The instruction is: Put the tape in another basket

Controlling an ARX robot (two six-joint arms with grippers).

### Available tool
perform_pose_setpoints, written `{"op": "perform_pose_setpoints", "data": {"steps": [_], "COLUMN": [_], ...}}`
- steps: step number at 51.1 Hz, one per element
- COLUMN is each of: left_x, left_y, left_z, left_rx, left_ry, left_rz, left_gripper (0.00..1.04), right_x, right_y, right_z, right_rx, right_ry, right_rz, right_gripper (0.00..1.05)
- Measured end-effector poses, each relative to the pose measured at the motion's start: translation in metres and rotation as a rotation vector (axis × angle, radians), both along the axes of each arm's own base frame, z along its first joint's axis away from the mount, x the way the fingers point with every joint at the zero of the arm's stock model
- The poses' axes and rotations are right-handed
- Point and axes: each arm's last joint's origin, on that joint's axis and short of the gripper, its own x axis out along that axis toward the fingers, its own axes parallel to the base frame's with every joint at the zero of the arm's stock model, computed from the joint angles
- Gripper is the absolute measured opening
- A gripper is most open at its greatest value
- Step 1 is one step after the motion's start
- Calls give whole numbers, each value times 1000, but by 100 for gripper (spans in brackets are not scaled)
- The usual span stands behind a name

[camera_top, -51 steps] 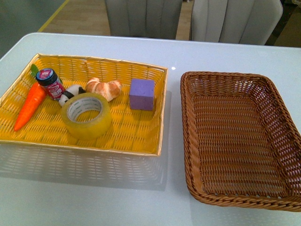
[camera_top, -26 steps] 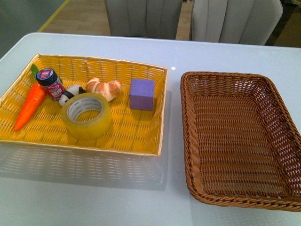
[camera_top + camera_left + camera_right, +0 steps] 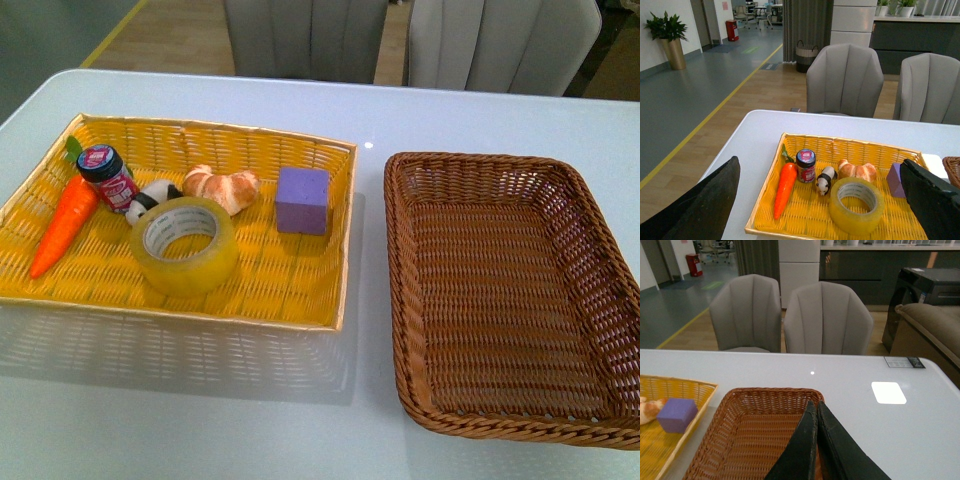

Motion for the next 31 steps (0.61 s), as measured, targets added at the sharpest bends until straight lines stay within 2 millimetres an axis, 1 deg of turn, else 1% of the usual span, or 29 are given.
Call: {"op": "perform_pose_setpoints", "data": {"steps": [5,8,17,18,24,25,26,30,31], "left_x": [0,0,0,0,0,0,0,0,0], "left_y": [0,0,0,0,0,0,0,0,0], "left_z": [0,0,0,0,0,0,0,0,0], "left_rx": [0,0,0,0,0,0,0,0,0], "left_ry": [0,0,0,0,0,0,0,0,0], "left_rz": [0,0,0,0,0,0,0,0,0], "left_gripper": [96,96,96,96,96,96,96,96,96], "right_x": [-7,-11,-11,-11,-12,-12,-12,-12,-12], "right_y": [0,0,0,0,0,0,0,0,0], "right_z": [-4,-3,-3,-3,-3,-3,-3,-3,-3], "right_rx": [0,0,0,0,0,0,0,0,0], "right_ry": [34,12,6,6,5,5,5,5,5], "right_rz": [2,0,0,0,0,0,0,0,0], "right_gripper": [2,2,2,3,22,24,29,44,49]}}
